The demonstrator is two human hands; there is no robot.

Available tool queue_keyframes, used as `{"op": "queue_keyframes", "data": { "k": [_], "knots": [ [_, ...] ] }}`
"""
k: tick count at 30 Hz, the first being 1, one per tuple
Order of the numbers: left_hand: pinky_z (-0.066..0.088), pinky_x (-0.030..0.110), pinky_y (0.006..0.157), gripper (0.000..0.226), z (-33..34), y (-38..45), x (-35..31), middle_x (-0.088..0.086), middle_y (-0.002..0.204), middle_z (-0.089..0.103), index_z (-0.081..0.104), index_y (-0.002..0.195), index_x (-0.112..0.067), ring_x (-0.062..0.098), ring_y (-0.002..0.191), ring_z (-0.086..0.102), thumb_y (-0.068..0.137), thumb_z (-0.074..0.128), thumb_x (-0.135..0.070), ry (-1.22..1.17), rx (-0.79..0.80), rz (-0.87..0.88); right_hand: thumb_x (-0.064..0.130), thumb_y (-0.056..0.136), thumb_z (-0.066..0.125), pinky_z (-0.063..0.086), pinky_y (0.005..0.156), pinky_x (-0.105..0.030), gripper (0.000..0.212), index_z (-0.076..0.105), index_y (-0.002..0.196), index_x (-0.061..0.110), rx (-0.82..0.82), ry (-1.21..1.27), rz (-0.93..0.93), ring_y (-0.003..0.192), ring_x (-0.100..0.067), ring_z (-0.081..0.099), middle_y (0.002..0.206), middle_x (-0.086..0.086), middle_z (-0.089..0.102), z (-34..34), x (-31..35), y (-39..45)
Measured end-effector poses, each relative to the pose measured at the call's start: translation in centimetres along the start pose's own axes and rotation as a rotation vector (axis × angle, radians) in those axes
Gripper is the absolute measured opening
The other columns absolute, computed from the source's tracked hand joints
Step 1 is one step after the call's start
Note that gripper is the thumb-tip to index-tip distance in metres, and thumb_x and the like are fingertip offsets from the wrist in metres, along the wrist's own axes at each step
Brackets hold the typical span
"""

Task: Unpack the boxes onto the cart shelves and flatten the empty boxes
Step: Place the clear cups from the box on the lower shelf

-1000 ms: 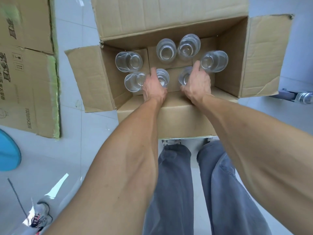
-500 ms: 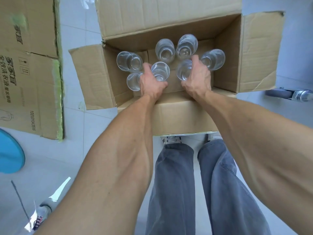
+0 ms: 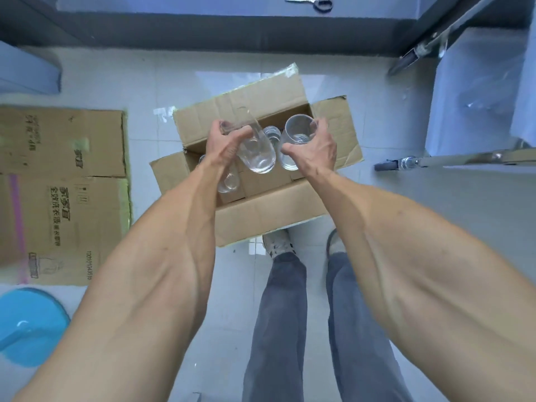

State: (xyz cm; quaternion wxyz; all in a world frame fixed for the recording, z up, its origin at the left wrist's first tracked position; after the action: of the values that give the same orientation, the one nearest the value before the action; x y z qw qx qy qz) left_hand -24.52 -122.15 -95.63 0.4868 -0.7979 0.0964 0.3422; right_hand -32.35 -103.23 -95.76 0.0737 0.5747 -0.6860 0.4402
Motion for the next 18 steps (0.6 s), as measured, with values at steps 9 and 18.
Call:
{"op": "queue_keyframes", "data": {
  "k": [9, 18],
  "knots": [
    [0.051, 0.038, 0.077, 0.05, 5.5, -8.9, -1.7, 0.011, 0.104, 0.068, 0.054, 0.101, -0.019, 0.024, 0.086, 0.066, 0.06, 0.076, -0.038, -0.038, 0.061, 0.039, 0.034, 0.058, 0.079, 0.034, 0.071, -0.022, 0.067, 0.042, 0.111, 0.017, -0.222, 0.24, 0.094, 0.091, -0.023, 0.055, 0.101, 0.002, 0.055, -10.2, -2.7, -5.5],
    [0.044, 0.026, 0.056, 0.042, 19.2, -21.7, 0.3, 0.008, 0.09, 0.055, 0.055, 0.099, -0.019, 0.019, 0.071, 0.054, 0.069, 0.069, -0.045, 0.008, 0.192, 0.145, 0.035, 0.06, 0.08, 0.046, 0.083, -0.035, 0.066, 0.044, 0.11, 0.012, -0.326, 0.235, 0.062, 0.097, -0.026, 0.056, 0.104, -0.002, 0.057, -22.8, -13.8, -12.3]
  ]
}}
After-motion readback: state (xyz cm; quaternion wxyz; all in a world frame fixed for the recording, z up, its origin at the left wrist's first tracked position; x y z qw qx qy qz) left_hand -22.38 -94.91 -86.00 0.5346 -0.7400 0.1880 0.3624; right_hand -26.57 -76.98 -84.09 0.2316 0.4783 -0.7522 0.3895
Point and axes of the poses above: each hand's wrist, its own y-axis towards the middle knuckle, its own z-axis out of the palm, x = y × z, the point moved 4 cm from there along y, towards the middle knuckle
